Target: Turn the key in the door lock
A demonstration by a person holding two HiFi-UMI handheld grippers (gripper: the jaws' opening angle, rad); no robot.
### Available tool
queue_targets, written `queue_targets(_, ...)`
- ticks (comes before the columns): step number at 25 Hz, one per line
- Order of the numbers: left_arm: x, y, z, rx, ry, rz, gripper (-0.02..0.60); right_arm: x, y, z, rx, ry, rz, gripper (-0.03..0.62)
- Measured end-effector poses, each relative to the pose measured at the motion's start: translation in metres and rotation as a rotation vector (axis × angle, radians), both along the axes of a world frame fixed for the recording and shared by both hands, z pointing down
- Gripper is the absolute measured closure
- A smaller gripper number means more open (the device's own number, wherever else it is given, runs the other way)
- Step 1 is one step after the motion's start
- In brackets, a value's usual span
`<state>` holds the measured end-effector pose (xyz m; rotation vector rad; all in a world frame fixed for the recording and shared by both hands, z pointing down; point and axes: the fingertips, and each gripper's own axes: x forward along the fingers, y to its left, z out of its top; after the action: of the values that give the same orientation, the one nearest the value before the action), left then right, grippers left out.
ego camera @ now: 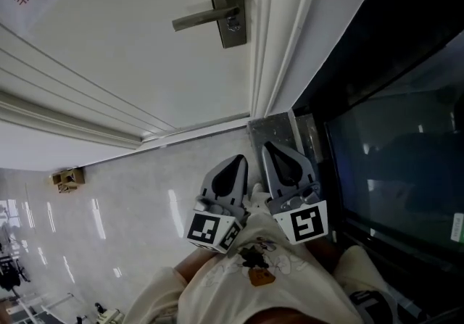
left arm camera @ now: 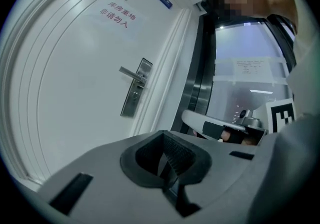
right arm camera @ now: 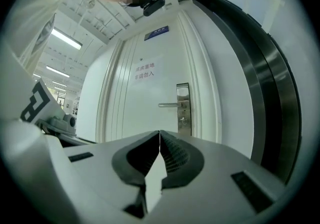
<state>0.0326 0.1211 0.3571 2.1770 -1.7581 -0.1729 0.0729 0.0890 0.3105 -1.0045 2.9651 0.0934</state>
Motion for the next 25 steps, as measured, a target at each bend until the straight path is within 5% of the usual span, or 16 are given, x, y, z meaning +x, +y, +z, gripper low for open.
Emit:
queue_targets(19, -0.108, -0.116, 0.001, -0.012, 0.024, 0.102, 0.577, -0.107, -0.135, 0.005, 0.053, 0.153, 0.109, 0.562)
queue_targets(25, -0.113, -0.141, -0.003, -0.015, 0.018, 0.112, 0.577, -0.115, -0.167, -0.009, 0.188, 0.238, 0.180, 0.512)
